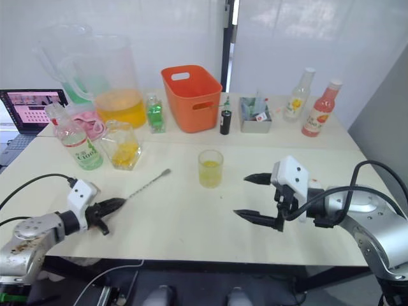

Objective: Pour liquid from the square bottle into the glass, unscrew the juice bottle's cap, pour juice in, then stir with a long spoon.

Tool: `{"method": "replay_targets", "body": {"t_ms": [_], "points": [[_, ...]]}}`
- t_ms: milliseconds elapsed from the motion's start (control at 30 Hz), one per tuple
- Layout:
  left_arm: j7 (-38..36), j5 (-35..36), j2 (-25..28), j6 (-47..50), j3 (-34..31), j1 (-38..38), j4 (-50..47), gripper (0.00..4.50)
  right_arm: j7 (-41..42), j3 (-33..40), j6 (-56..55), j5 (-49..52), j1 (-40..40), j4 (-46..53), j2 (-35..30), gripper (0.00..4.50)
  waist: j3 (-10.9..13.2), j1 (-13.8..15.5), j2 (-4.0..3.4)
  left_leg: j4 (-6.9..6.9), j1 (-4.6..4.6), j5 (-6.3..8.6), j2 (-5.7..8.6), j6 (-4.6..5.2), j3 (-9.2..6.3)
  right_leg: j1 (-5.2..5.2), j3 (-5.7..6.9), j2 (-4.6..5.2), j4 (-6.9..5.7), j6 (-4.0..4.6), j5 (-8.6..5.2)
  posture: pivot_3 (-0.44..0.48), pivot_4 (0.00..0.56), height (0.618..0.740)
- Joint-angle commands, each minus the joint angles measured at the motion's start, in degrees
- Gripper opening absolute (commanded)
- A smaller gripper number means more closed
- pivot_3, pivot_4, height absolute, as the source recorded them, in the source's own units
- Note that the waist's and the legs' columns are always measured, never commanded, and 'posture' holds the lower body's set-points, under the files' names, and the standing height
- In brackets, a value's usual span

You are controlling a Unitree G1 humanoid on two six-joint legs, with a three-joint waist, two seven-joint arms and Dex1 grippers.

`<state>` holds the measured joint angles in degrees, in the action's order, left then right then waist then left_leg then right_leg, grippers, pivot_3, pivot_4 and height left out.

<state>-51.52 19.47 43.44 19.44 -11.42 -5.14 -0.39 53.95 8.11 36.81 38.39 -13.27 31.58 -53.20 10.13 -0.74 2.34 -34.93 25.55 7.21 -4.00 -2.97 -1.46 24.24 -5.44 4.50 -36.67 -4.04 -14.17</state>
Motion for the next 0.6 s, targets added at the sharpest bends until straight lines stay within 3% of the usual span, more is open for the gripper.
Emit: {"method": "replay_targets", "body": {"t_ms": [33, 100, 133, 400, 600], "points": [[-4.3, -0.5, 1.1, -3.2, 2.2, -1.8, 1.5, 0.01, -1.3, 0.8, 0.0, 0.0, -0.5, 2.0, 0.2, 4.5, 0.0, 0.0, 0.0, 0.0, 0.0, 0.0, 0.0, 0.0, 0.0, 0.0, 0.0, 0.0, 0.0, 0.0, 0.0, 0.0, 0.15, 0.703], [-5.0, -2.1, 1.3, -4.1, 3.7, -2.7, 3.7, 0.01, -1.8, 0.8, 0.2, 0.0, -0.1, 2.4, 0.2, 4.5, 0.0, 0.0, 0.0, 0.01, 0.01, 0.0, 0.0, 0.01, 0.0, 0.0, 0.0, 0.0, -0.01, 0.0, 0.0, 0.0, 0.15, 0.703], [-5.3, -2.3, 1.2, -4.1, 4.1, -3.0, 4.7, 0.68, -2.1, 0.9, 0.2, -0.1, 0.1, 2.6, 0.1, 4.5, 0.0, 0.0, 0.0, 0.01, 0.0, -0.01, -0.01, 0.02, 0.0, 0.0, 0.0, -0.01, -0.02, 0.0, 0.0, 0.0, 0.15, 0.703], [-8.8, 0.2, 3.5, 2.9, 4.4, -4.5, 2.9, 3.28, -3.4, 1.2, 0.5, -0.3, 1.3, 3.1, -0.2, 4.5, 0.0, 0.0, -0.01, 0.01, -0.03, -0.06, -0.05, 0.09, -0.01, 0.01, 0.01, -0.04, -0.08, 0.0, 0.0, 0.0, 0.15, 0.703], [-9.4, -4.7, 10.2, 8.5, 9.6, -7.4, 1.8, 3.28, -4.7, 0.7, 1.3, 0.0, 1.5, 3.3, 0.2, 4.5, 0.0, -0.4, -0.01, 0.03, -0.04, -0.04, -0.07, 0.07, 0.01, 0.02, 0.01, -0.05, -0.09, 0.02, -0.01, 0.0, 0.15, 0.703]]}}
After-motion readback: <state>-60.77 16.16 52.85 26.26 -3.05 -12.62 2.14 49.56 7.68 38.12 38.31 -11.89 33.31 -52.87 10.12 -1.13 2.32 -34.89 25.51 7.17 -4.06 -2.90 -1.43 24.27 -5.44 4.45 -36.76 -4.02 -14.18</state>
